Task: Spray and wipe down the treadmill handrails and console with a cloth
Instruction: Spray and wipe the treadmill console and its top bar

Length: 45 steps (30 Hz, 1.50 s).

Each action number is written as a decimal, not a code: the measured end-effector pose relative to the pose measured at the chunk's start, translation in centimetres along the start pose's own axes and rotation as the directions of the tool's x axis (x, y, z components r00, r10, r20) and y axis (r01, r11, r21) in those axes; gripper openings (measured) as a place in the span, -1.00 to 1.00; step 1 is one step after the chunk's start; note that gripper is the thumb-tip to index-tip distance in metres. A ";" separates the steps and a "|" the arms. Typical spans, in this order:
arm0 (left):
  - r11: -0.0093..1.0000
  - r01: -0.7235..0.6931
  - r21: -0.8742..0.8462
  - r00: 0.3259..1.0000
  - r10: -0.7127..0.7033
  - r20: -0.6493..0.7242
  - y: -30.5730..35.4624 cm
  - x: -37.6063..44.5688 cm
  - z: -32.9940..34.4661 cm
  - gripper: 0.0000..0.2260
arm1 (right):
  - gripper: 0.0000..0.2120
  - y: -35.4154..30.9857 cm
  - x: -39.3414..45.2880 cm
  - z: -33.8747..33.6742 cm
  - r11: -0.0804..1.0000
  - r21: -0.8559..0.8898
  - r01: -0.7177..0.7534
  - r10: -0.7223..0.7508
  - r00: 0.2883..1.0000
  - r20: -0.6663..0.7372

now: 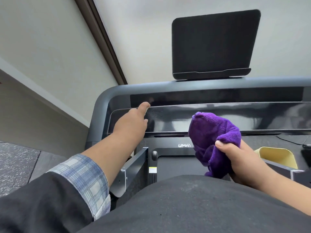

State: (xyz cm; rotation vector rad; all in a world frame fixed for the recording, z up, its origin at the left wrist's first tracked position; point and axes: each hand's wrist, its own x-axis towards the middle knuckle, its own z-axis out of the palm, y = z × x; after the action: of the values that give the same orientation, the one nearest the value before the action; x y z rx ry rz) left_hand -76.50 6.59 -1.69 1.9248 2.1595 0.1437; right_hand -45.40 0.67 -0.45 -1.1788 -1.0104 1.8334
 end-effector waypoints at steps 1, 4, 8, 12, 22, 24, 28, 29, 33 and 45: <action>1.000 -0.025 0.004 1.000 0.025 -0.004 1.1 0.1 0.0 -0.58 | -0.52 -0.1 -0.4 -0.6 1.000 0.001 0.026 -0.026 1.000 -0.009; 0.993 -0.113 0.031 0.994 0.113 -0.001 5.3 0.9 0.7 -0.56 | -0.57 -0.4 -1.6 -2.7 0.998 -0.015 0.053 -0.053 0.998 -0.035; 0.969 -0.227 0.092 0.973 0.223 0.055 12.7 2.4 2.5 -0.54 | -0.65 -1.2 -2.7 -6.0 0.999 0.009 0.031 -0.030 0.996 -0.085; 0.955 -0.269 0.124 0.958 0.252 0.139 17.9 4.1 4.0 -0.59 | -0.60 -1.8 -3.6 -10.0 0.999 0.001 0.047 -0.046 0.991 -0.125; 0.944 -0.316 0.095 0.946 0.306 0.106 26.5 4.5 5.1 -0.56 | -0.55 -3.7 -5.6 -18.0 0.975 0.200 0.093 -0.026 0.948 -0.316; 0.924 -0.369 0.106 0.927 0.356 0.119 30.0 5.1 5.6 -0.54 | -0.61 -4.2 -6.2 -20.0 0.976 0.191 0.109 -0.024 0.915 -0.402; 0.854 -0.500 0.145 0.862 0.476 0.173 37.3 5.8 7.5 -0.54 | -0.49 -4.1 -8.0 -24.3 0.985 0.149 0.083 -0.012 0.905 -0.426; 0.849 -0.510 0.137 0.856 0.485 0.182 38.7 6.0 7.9 -0.55 | -0.44 -3.9 -8.4 -25.0 0.980 0.182 0.079 0.004 0.909 -0.416; 0.864 -0.488 0.121 0.864 0.458 0.208 42.2 7.0 9.1 -0.64 | -0.44 -3.4 -9.4 -27.4 0.971 0.205 0.122 -0.026 0.908 -0.418; 0.950 -0.261 -0.172 0.956 0.279 0.091 38.2 3.6 8.5 -0.27 | -0.25 -9.1 -3.8 -29.0 0.742 -0.562 0.365 -0.610 0.714 -0.342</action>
State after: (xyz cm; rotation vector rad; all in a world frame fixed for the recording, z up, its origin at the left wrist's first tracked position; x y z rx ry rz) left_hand -37.95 14.16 -1.38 2.0719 1.7482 0.2398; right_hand -15.66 7.90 1.08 -1.3809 -1.3168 0.7873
